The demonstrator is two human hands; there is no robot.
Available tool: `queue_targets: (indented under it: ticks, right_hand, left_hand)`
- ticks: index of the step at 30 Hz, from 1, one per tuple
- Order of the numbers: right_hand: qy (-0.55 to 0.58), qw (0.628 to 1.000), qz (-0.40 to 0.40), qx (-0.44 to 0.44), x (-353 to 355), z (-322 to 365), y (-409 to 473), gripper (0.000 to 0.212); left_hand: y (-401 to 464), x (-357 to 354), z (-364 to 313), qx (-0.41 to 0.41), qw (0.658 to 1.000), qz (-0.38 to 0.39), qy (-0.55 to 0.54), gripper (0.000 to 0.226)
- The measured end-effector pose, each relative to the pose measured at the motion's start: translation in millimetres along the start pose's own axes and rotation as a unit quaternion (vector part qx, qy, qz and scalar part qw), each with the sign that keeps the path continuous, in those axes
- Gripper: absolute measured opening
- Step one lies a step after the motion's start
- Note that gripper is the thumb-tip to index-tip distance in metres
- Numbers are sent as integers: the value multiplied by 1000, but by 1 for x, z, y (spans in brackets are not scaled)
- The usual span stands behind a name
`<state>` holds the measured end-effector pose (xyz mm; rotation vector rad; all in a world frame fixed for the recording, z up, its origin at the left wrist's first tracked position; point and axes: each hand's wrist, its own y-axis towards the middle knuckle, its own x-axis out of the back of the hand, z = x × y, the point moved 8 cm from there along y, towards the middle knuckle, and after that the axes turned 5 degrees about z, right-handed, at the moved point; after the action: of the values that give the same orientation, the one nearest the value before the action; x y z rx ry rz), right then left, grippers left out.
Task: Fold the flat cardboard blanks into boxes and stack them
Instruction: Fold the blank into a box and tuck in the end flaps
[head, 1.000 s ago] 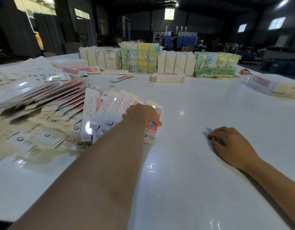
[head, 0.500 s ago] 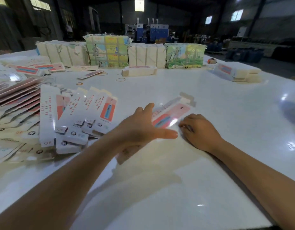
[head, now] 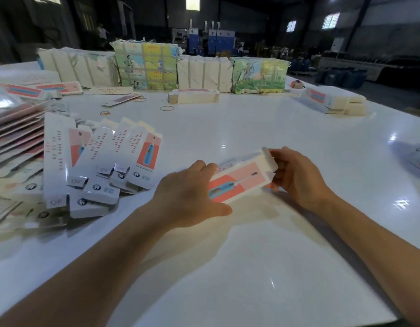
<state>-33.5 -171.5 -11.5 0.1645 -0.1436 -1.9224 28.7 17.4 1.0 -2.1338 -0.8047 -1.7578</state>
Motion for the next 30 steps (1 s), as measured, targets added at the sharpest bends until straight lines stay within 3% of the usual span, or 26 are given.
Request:
queue_targets:
  ticks: [2,4,9,14,19,24,27,30]
  right_hand:
    - [-49,998,41,0,-7,-1,-4,22]
    - [-78,997,24,6,-4,-4,-5,18]
    - [-198,959,-177,101,18,21,-20,10]
    - [-338,930,-67,131,-23,25,-26,27]
    - [-341,930,-67,120,-27,28,-29,29]
    - [-246,958,-90,118,-23,31,-31,30]
    - [-192,973,-94,90,-21,26,-27,19]
    - [-195,977,-71,39,-20,10,-19,47]
  left_hand:
    - [-1,5,1,4,1000,-21,-1,68]
    - [-2,10,2,9,999,-44,1,62]
    - [-3,17,11,36,996,-80,-31,61]
    - [-2,10,10,35,997,-65,-31,60]
    - [-2,5,8,33,997,-44,-46,55]
    - [-2,4,7,45,997,-44,-38,54]
    - [-2,4,2,42,998,-45,-21,56]
    - [-3,4,-4,35,998,-52,20,56]
